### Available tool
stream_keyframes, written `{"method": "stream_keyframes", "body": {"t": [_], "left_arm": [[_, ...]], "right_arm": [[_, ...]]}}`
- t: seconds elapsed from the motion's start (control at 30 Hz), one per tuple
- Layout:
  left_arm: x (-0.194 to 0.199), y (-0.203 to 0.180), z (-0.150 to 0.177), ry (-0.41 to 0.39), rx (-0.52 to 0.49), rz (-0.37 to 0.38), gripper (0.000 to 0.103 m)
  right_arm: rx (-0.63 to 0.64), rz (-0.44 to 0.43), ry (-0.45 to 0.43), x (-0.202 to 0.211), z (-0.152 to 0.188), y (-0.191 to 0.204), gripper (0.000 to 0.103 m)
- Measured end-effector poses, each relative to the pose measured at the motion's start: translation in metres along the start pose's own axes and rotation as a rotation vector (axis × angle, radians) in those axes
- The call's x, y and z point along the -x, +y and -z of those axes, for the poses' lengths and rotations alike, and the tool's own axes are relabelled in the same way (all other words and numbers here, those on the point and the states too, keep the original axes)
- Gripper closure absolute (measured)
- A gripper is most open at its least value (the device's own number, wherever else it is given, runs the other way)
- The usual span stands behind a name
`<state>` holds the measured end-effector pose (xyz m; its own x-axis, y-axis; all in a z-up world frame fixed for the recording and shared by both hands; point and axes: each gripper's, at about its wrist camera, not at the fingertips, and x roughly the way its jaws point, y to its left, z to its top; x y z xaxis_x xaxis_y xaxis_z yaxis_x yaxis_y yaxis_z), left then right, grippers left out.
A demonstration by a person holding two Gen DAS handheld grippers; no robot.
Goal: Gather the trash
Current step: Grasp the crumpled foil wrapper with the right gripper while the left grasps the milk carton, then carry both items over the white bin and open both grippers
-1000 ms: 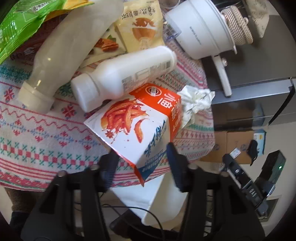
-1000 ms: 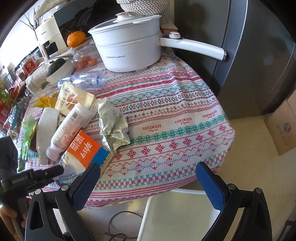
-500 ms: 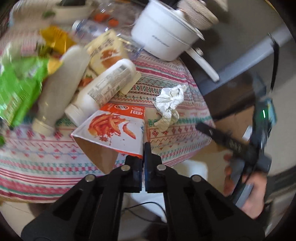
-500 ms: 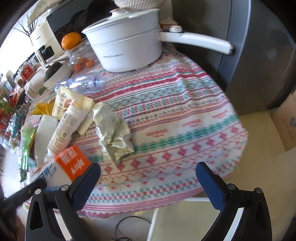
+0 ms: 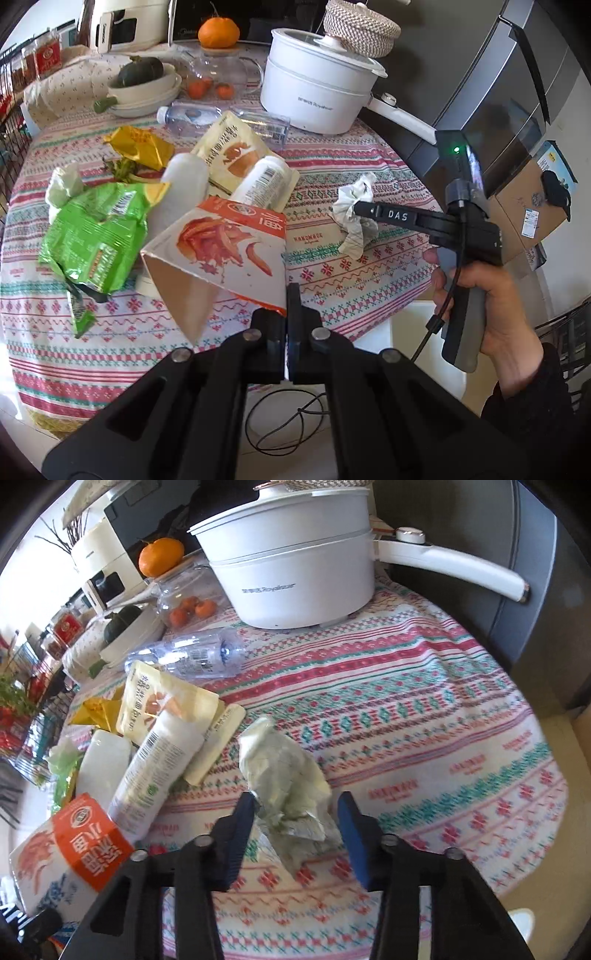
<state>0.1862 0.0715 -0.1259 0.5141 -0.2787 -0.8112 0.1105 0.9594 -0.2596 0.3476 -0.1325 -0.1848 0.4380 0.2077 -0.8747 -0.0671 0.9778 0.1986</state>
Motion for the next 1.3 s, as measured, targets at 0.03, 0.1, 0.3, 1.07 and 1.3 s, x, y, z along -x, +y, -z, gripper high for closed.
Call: {"method": "stream_keyframes", "body": {"t": [0.03, 0.1, 0.3, 1.07, 1.3], "left_arm": [[0.001, 0.001, 0.001, -0.004, -0.004, -0.002, 0.102], [0.003, 0.000, 0.002, -0.008, -0.009, -0.004, 0.102], [0.012, -0.010, 0.003, -0.027, -0.036, 0.023, 0.102], [-0.038, -0.167, 0.080, 0.205, -0.394, 0.329, 0.102], [-0.081, -0.186, 0.108, 0.307, -0.455, 0.269, 0.102]], "right_arm": [[0.001, -0.018, 0.002, -0.003, 0.000, 0.001, 0.071], [0.007, -0.038, -0.005, -0.002, 0.001, 0.003, 0.088], [0.029, -0.019, -0.027, 0.021, 0.006, 0.001, 0.092], [0.023, 0.095, 0.119, 0.133, 0.128, -0.131, 0.092], [-0.030, 0.121, 0.243, 0.109, 0.152, -0.156, 0.092]]}}
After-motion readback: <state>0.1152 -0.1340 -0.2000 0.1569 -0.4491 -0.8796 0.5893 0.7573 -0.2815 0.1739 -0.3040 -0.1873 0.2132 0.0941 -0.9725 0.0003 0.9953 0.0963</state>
